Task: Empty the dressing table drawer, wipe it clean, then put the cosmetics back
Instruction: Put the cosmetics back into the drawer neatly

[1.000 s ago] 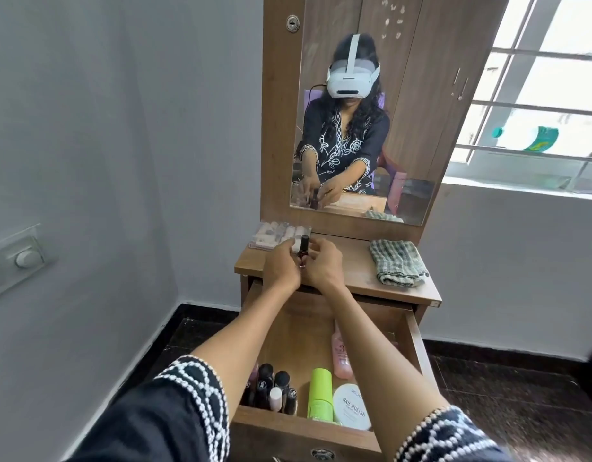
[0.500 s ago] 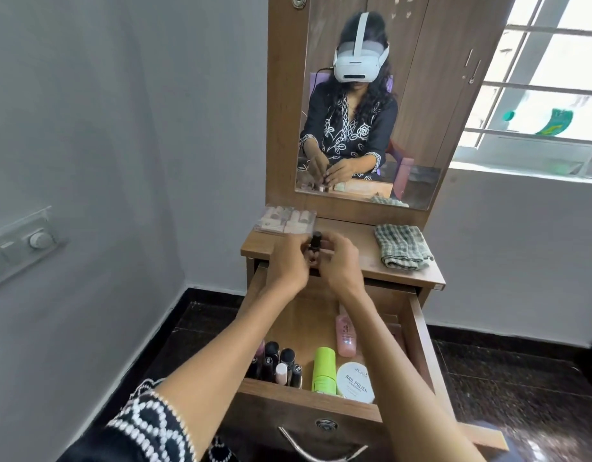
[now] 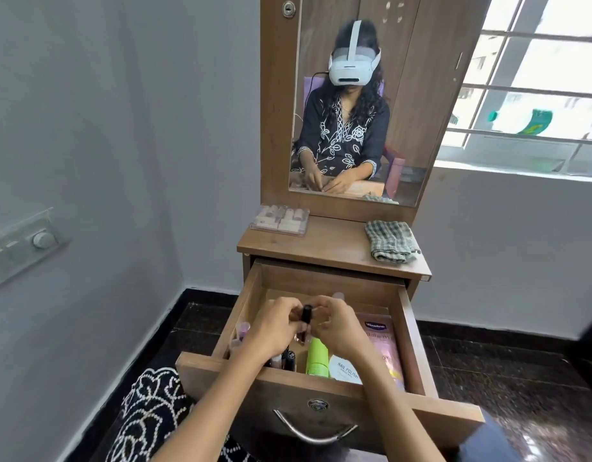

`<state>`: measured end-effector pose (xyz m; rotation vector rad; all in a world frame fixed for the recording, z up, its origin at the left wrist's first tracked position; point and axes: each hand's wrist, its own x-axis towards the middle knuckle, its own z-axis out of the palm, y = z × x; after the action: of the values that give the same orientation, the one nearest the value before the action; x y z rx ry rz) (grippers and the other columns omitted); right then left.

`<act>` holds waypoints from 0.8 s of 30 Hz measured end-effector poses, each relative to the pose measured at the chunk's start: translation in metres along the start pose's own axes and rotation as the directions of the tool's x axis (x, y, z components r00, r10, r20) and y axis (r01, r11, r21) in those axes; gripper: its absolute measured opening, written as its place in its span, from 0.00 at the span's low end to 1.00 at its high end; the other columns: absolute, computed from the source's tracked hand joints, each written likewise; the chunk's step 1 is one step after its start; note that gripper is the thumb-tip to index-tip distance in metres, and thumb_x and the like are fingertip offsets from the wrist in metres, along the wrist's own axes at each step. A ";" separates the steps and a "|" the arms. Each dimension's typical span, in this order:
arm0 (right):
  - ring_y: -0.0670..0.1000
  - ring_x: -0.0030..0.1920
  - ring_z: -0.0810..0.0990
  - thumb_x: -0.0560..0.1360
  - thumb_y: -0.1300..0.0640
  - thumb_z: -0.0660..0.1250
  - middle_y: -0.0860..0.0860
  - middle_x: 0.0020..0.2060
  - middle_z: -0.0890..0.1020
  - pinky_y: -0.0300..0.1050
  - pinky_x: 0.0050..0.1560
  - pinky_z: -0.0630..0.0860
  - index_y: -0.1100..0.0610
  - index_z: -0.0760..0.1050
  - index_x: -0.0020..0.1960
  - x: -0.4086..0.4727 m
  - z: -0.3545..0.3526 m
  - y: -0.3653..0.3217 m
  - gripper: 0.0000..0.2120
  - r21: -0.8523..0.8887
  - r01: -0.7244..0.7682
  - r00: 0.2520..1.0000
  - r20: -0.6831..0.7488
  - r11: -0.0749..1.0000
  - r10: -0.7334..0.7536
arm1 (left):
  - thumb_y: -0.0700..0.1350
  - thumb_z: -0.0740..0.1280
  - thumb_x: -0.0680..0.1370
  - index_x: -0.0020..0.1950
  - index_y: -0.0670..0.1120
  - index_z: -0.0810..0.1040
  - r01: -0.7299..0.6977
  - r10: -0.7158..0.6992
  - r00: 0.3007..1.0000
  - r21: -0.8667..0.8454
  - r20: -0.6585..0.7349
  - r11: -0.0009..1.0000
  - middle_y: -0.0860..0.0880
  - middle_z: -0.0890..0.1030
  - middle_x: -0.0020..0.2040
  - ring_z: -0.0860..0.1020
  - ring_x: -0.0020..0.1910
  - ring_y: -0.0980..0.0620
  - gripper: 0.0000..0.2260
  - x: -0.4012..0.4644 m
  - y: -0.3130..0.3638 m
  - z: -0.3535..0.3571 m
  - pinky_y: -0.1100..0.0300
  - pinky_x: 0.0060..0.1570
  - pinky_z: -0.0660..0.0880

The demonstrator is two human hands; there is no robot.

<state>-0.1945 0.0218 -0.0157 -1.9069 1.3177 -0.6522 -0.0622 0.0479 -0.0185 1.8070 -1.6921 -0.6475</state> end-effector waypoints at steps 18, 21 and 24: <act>0.36 0.30 0.74 0.67 0.66 0.74 0.44 0.31 0.77 0.23 0.27 0.67 0.62 0.78 0.55 -0.002 0.006 0.004 0.17 -0.148 -0.049 0.992 0.109 0.988 0.065 | 0.37 0.63 0.78 0.59 0.46 0.78 -0.044 0.015 0.989 0.199 0.145 0.979 0.47 0.80 0.56 0.80 0.52 0.49 0.12 -0.005 -0.008 0.008 0.52 0.51 0.78; 0.36 0.30 0.74 0.67 0.66 0.74 0.45 0.32 0.78 0.23 0.28 0.67 0.63 0.78 0.55 -0.001 0.007 0.003 0.16 -0.156 -0.041 0.990 0.126 0.987 0.061 | 0.38 0.63 0.78 0.59 0.47 0.78 -0.033 0.000 0.988 0.209 0.154 0.977 0.47 0.80 0.57 0.79 0.53 0.49 0.12 -0.004 -0.011 0.009 0.50 0.52 0.78; 0.39 0.31 0.75 0.67 0.65 0.75 0.47 0.33 0.78 0.24 0.30 0.69 0.62 0.78 0.54 0.000 0.009 0.003 0.17 -0.176 -0.030 0.991 0.126 0.984 0.053 | 0.39 0.63 0.79 0.57 0.47 0.78 -0.028 -0.009 0.987 0.223 0.160 0.974 0.47 0.81 0.55 0.80 0.53 0.48 0.10 -0.003 -0.012 0.010 0.48 0.52 0.78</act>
<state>-0.1895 0.0232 -0.0235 -2.0183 1.3641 -0.3946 -0.0605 0.0504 -0.0343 1.9440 -1.9471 -0.6329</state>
